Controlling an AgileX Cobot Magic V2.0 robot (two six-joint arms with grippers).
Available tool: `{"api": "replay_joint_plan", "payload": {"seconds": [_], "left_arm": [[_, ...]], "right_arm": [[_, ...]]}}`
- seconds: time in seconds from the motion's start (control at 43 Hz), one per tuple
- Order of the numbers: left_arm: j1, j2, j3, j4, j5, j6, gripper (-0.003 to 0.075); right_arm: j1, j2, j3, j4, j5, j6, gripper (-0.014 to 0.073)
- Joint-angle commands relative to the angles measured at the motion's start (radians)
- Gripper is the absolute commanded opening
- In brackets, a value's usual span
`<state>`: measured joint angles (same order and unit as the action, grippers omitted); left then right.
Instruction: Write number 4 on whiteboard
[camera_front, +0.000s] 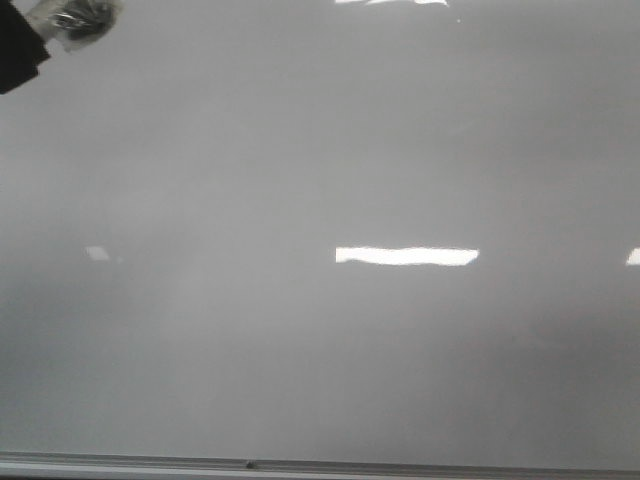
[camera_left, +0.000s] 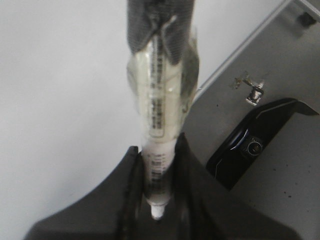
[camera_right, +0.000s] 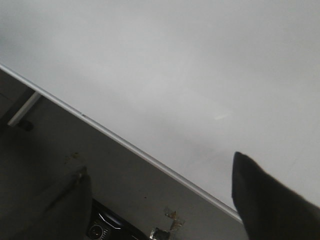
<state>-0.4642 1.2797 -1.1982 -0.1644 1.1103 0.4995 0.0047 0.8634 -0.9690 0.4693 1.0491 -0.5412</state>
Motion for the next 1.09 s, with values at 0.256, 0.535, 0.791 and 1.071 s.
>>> {"api": "replay_joint_plan", "payload": {"seconds": [0.256, 0.535, 0.791, 1.071], "left_arm": [[-0.321, 0.081, -0.036, 0.072, -0.047, 0.051, 0.0042], [-0.421, 0.087, -0.036, 0.075, -0.108, 0.088, 0.0042], [-0.430, 0.087, -0.036, 0.075, -0.120, 0.125, 0.0042], [-0.430, 0.087, -0.036, 0.075, -0.122, 0.126, 0.0042]], "right_arm": [[0.233, 0.079, -0.037, 0.072, -0.003, -0.233, 0.0589], [0.430, 0.184, -0.037, 0.075, -0.051, -0.368, 0.0589], [0.527, 0.234, -0.045, 0.129, -0.176, -0.469, 0.0589], [0.580, 0.349, -0.166, 0.167, -0.113, -0.491, 0.0589]]}}
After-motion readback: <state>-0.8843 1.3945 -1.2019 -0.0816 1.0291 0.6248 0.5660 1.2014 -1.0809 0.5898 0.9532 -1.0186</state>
